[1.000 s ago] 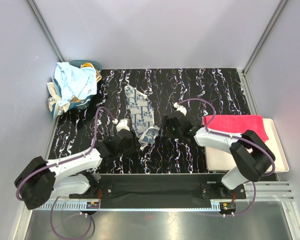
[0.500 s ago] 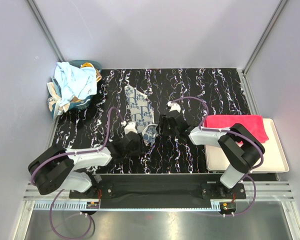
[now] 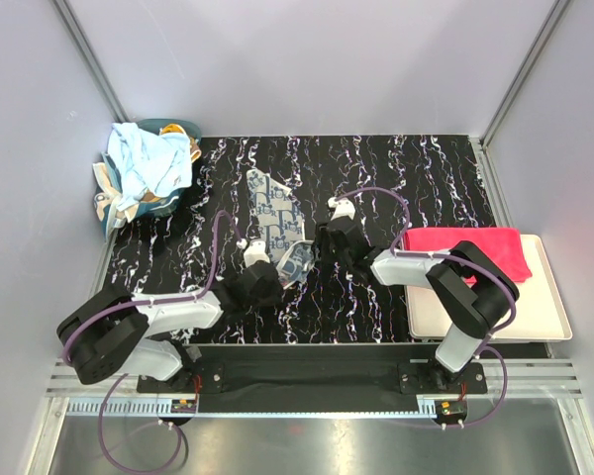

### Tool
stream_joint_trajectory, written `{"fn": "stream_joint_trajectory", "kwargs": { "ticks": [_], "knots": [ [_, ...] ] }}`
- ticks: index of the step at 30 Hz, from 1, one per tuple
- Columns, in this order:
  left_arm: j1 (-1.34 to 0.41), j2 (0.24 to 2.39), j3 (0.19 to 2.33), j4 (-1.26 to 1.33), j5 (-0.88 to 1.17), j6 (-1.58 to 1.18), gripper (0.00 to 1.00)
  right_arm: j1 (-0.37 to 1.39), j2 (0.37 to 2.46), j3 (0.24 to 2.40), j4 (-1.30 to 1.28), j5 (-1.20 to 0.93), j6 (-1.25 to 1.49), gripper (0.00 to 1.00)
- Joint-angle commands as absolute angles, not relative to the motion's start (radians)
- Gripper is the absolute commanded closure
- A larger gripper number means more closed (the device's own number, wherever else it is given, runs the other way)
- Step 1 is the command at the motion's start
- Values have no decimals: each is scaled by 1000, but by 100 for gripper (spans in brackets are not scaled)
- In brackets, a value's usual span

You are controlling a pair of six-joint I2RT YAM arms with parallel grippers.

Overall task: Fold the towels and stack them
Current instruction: Flatten out the crumpled towel

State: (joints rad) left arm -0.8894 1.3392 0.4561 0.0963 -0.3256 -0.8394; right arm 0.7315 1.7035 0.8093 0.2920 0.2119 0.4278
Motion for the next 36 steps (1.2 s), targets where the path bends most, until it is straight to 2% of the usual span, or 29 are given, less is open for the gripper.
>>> {"fn": "stream_joint_trajectory", "kwargs": {
  "ticks": [1, 5, 8, 16, 21, 25, 33, 36],
  "knots": [
    [-894, 1315, 460, 101, -385, -848, 82, 739, 1718, 833, 403, 252, 380, 48],
    [-894, 1284, 465, 68, -396, -850, 94, 738, 1742, 842, 443, 252, 356, 48],
    [-893, 1252, 471, 19, -405, -861, 100, 738, 1761, 871, 430, 259, 341, 47],
    [-893, 1189, 518, -149, -411, -890, 100, 716, 1801, 911, 485, 233, 299, 47],
    [-893, 1161, 528, -192, -423, -887, 100, 706, 1815, 899, 577, 155, 295, 64],
    [-891, 1135, 541, -238, -434, -882, 100, 704, 1825, 899, 629, 94, 290, 71],
    [-877, 1046, 626, -386, -482, -850, 100, 706, 1753, 888, 579, 103, 296, 100],
    [-879, 1014, 707, -480, -524, -799, 100, 706, 1688, 928, 471, 129, 269, 100]
  ]
}}
